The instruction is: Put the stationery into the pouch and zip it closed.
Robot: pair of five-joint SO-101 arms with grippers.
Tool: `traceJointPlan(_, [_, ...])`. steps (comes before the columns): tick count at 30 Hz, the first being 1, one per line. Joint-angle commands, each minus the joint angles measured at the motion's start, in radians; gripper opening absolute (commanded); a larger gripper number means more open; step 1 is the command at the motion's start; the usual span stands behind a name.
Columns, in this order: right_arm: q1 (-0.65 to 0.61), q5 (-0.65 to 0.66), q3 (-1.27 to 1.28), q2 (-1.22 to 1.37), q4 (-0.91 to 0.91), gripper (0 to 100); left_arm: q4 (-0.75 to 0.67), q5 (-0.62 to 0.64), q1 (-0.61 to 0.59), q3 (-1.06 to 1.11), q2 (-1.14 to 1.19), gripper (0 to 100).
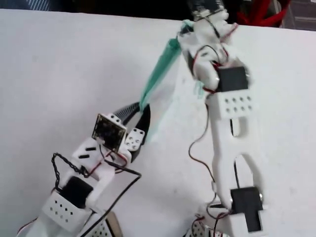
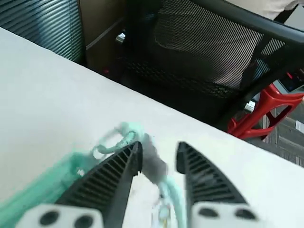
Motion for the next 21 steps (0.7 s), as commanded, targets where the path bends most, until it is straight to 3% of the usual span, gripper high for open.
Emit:
traceJointPlan(1, [-0.051,-0.02,-0.014,-0.209,0.122,33.9,-0.087,0.005,-0.022,0.026,-0.001,2])
traceJointPlan(3, [-0.076,-0.02,-0.012,-0.32,0.165,37.6,-0.115,0.005,-0.044,0.032,0.001,2])
traceJointPlan(7, [-0.076,-0.02,-0.011,-0.509,0.245,34.8,-0.132,0.005,-0.114,-0.009,0.002,2])
traceJointPlan(11, [0.015,-0.028,0.064,-0.622,0.326,32.0,0.005,0.005,-0.18,-0.132,0.004,2])
traceJointPlan(16, [0.084,-0.046,0.448,-0.673,0.331,26.9,0.224,-0.029,-0.22,-0.322,0.004,2])
traceJointPlan(21, [0.119,-0.164,0.916,-0.72,0.093,19.1,0.244,-0.164,-0.22,-0.414,0.005,2])
